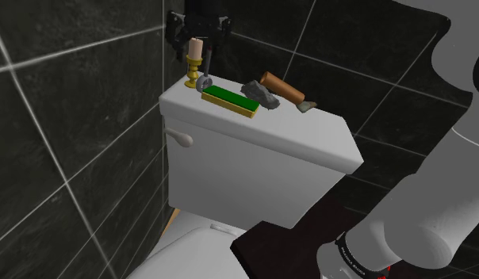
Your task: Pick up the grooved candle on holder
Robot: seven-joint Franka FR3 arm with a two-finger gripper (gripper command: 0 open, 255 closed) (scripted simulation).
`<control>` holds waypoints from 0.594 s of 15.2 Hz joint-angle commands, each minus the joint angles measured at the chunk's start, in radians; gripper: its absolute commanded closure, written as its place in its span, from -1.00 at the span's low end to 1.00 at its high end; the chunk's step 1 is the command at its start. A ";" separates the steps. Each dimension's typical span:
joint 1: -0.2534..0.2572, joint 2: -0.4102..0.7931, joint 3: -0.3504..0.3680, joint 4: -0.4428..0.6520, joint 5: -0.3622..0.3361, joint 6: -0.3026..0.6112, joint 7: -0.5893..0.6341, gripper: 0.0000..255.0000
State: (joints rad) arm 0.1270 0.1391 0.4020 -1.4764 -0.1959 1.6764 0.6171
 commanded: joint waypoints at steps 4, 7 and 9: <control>-0.003 -0.006 -0.001 -0.025 0.003 0.020 0.000 1.00; -0.003 -0.007 -0.001 -0.026 0.003 0.020 0.001 1.00; -0.002 -0.006 -0.001 -0.024 0.002 0.019 0.001 1.00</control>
State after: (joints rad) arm 0.1252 0.1321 0.4019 -1.5006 -0.1930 1.6966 0.6181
